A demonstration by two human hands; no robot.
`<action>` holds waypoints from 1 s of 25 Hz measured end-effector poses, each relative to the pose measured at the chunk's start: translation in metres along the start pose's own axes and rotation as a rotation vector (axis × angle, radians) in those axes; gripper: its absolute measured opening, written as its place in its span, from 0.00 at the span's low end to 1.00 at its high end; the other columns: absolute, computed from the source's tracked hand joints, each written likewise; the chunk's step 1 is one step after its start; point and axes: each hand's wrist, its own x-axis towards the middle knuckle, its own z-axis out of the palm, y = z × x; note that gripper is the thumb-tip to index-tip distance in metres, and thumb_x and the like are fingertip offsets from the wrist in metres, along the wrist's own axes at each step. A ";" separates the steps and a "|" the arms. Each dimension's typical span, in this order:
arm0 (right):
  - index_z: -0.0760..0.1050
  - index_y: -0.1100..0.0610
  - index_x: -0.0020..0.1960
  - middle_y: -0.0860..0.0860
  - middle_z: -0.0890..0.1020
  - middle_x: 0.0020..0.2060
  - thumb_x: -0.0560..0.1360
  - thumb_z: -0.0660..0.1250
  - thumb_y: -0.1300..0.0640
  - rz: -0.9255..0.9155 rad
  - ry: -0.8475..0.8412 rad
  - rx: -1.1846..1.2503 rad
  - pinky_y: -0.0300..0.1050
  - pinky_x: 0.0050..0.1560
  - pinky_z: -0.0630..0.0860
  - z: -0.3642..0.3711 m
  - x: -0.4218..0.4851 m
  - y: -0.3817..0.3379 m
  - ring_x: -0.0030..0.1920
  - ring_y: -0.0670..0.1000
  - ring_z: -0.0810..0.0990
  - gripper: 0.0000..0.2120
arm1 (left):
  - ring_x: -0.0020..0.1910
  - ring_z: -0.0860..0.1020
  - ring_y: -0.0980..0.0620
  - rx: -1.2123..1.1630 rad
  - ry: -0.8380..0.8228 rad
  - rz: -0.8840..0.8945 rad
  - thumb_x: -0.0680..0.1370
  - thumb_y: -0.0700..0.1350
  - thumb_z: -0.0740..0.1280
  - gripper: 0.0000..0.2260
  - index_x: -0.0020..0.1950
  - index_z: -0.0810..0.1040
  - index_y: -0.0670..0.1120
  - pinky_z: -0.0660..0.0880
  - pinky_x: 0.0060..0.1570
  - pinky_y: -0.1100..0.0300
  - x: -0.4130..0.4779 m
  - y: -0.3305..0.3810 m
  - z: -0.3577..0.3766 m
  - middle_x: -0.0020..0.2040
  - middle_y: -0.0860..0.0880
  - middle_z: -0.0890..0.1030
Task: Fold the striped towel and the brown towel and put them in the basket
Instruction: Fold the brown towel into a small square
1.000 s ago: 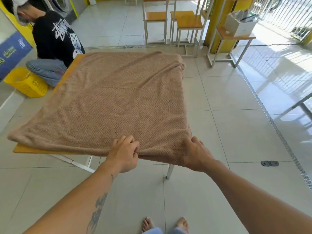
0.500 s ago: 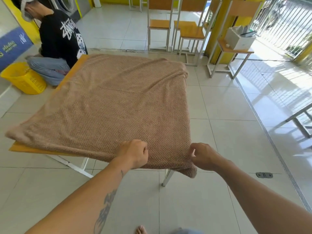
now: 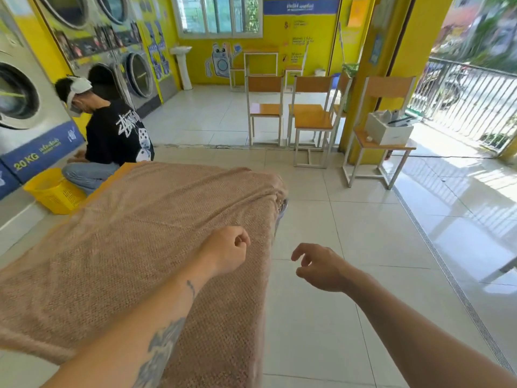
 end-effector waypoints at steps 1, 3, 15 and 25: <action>0.75 0.49 0.62 0.50 0.79 0.54 0.75 0.64 0.58 -0.014 -0.009 -0.008 0.41 0.47 0.72 -0.021 0.007 0.011 0.51 0.50 0.77 0.16 | 0.35 0.76 0.55 -0.008 0.007 -0.017 0.79 0.43 0.59 0.10 0.45 0.78 0.55 0.70 0.33 0.61 0.012 0.016 0.005 0.39 0.52 0.79; 0.74 0.50 0.63 0.50 0.78 0.54 0.76 0.64 0.58 -0.036 -0.033 -0.038 0.41 0.48 0.71 -0.061 0.018 0.031 0.51 0.50 0.77 0.16 | 0.35 0.75 0.55 -0.030 0.018 -0.040 0.78 0.42 0.59 0.10 0.45 0.78 0.54 0.69 0.33 0.62 0.032 0.048 0.017 0.39 0.53 0.79; 0.74 0.47 0.63 0.51 0.78 0.59 0.74 0.63 0.58 -0.133 -0.103 -0.197 0.43 0.51 0.73 -0.187 0.176 0.087 0.53 0.50 0.76 0.18 | 0.33 0.72 0.54 0.012 0.141 -0.235 0.76 0.42 0.58 0.09 0.37 0.73 0.50 0.68 0.33 0.59 0.204 0.104 0.072 0.34 0.54 0.74; 0.70 0.50 0.67 0.53 0.79 0.60 0.75 0.62 0.59 -0.195 -0.321 -0.331 0.42 0.50 0.70 -0.185 0.387 0.071 0.59 0.54 0.76 0.21 | 0.58 0.68 0.47 0.301 0.152 -0.234 0.76 0.45 0.66 0.16 0.64 0.70 0.52 0.68 0.58 0.51 0.374 0.046 0.114 0.58 0.50 0.69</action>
